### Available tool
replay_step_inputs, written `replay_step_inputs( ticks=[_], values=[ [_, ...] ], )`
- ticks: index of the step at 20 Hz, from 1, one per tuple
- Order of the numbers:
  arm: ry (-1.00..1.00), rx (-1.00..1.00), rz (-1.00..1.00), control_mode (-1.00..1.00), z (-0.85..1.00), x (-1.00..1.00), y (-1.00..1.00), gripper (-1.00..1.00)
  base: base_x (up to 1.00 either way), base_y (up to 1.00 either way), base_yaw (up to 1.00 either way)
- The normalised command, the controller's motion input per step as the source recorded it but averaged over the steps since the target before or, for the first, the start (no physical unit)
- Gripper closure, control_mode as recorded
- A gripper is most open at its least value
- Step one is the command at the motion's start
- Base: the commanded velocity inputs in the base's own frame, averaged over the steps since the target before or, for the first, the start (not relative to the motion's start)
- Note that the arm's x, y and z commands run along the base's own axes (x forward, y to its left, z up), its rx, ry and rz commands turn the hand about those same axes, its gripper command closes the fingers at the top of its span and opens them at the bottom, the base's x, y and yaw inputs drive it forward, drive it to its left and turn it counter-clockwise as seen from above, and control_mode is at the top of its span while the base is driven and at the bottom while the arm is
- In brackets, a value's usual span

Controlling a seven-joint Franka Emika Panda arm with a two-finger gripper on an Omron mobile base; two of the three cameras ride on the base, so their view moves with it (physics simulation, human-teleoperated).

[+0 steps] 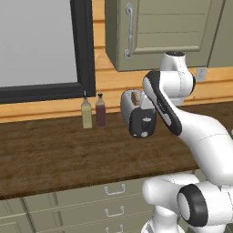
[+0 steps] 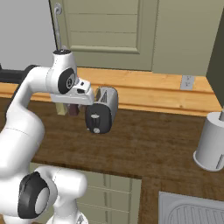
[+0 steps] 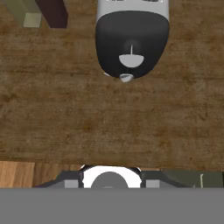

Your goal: Start the toaster. Once the lever pops up, take the bread to the plate on the dining counter.

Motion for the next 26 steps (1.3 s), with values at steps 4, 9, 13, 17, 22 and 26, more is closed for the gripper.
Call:
replay_step_inputs(
  ticks=[4, 9, 13, 17, 22, 26],
  values=[
    [0.00, 0.00, 0.00, -1.00, -0.12, -0.17, -0.09, -1.00, 0.00, 0.00, 0.00],
    [-0.01, 0.03, -0.05, -1.00, -0.38, -0.33, -0.51, -1.00, 0.00, 0.00, 0.00],
    [0.00, 0.00, -0.08, -1.00, -0.35, 0.11, -0.14, -1.00, 0.00, 0.00, 0.00],
    [0.00, 0.00, -0.02, -1.00, -0.34, 0.49, 0.01, 1.00, 0.00, 0.00, 0.00],
    [0.00, 0.00, 0.00, -1.00, -0.36, 0.78, 0.13, 1.00, 0.00, 0.00, 0.00],
    [0.01, 0.00, 0.00, -1.00, -0.17, 0.85, 0.01, 1.00, 0.00, 0.00, 0.00]
  ],
)
